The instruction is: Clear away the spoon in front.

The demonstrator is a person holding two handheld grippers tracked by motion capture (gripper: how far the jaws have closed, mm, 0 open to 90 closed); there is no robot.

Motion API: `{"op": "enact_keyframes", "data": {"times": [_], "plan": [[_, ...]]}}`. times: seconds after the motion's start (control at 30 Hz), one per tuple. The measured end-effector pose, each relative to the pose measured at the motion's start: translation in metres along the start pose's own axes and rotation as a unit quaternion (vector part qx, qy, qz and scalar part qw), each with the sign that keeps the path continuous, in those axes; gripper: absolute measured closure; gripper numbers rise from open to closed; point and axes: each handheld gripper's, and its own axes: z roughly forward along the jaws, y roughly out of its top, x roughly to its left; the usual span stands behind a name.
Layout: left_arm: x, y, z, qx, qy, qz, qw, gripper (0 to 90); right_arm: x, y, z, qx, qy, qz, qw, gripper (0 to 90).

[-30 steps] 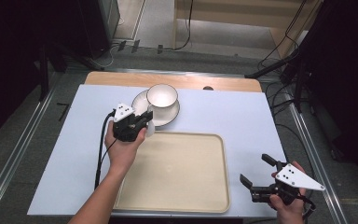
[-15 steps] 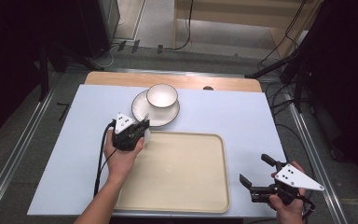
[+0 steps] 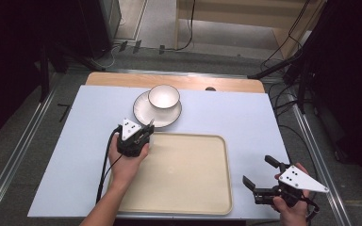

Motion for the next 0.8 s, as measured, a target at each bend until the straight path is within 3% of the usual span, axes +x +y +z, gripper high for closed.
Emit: {"op": "enact_keyframes", "data": {"times": [0.37,0.63,0.73,0.77,0.8], "plan": [[-0.0052,-0.007,-0.0025,0.025,-0.027,-0.006,0.9993,73.6,0.0011,0.0001,0.0002,0.001,0.001,0.0,1.0,0.0],[-0.0048,-0.0045,-0.0048,0.026,-0.1,-0.036,0.994,51.7,0.001,0.0001,0.0004,0.002,0.001,0.0,1.0,0.0],[0.0,-0.0021,-0.007,0.022,-0.106,-0.064,0.9921,58.0,0.0007,0.0,0.0004,0.001,0.001,0.0,1.0,0.0],[0.0012,-0.0019,-0.007,0.024,-0.108,-0.071,0.9913,63.4,0.0007,-0.0001,0.0004,0.002,0.001,0.0,1.0,0.0],[0.002,-0.0019,-0.0065,0.032,-0.108,-0.074,0.9908,74.3,0.0008,-0.0001,0.0005,0.002,0.001,0.001,1.0,0.0]]}}
